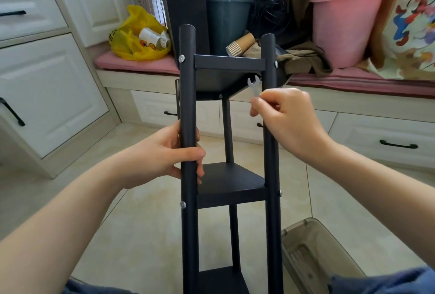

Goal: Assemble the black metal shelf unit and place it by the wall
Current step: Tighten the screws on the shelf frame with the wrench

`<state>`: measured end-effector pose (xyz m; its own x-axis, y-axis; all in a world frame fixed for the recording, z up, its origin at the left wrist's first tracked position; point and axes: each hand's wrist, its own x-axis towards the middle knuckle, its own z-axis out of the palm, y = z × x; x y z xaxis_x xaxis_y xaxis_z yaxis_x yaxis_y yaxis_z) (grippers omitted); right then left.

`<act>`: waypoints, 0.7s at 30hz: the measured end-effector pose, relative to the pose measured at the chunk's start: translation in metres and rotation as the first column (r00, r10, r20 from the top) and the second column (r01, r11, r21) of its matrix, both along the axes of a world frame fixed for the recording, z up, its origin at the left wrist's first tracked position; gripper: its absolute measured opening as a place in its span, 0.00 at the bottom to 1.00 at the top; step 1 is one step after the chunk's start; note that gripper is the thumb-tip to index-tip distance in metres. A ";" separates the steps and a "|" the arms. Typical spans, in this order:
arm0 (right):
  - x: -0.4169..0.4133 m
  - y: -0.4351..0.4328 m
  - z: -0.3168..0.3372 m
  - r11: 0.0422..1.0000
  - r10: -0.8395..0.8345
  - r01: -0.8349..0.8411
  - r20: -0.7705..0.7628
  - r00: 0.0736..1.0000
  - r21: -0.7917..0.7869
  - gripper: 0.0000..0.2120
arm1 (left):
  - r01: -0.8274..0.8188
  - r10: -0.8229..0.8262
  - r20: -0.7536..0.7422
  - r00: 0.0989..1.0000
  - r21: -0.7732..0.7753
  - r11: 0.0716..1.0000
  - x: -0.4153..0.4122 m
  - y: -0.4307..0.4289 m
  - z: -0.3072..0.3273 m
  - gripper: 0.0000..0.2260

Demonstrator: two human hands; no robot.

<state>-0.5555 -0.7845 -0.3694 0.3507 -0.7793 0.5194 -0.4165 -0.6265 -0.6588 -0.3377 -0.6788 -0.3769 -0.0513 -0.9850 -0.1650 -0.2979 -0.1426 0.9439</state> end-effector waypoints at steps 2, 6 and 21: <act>-0.007 -0.002 -0.002 0.999 -0.032 0.032 0.016 0.999 0.013 0.14 | -0.003 0.003 -0.010 1.000 0.003 1.000 0.001 0.000 0.000 0.16; -0.014 -0.006 -0.002 0.987 -0.073 0.060 0.084 0.994 0.149 0.13 | -0.004 0.004 -0.015 1.000 0.010 1.000 0.003 0.000 -0.001 0.17; -0.010 -0.002 0.003 0.827 -0.070 -0.189 0.431 0.900 0.529 0.14 | -0.009 0.010 0.024 1.000 -0.050 0.999 0.002 -0.002 -0.006 0.13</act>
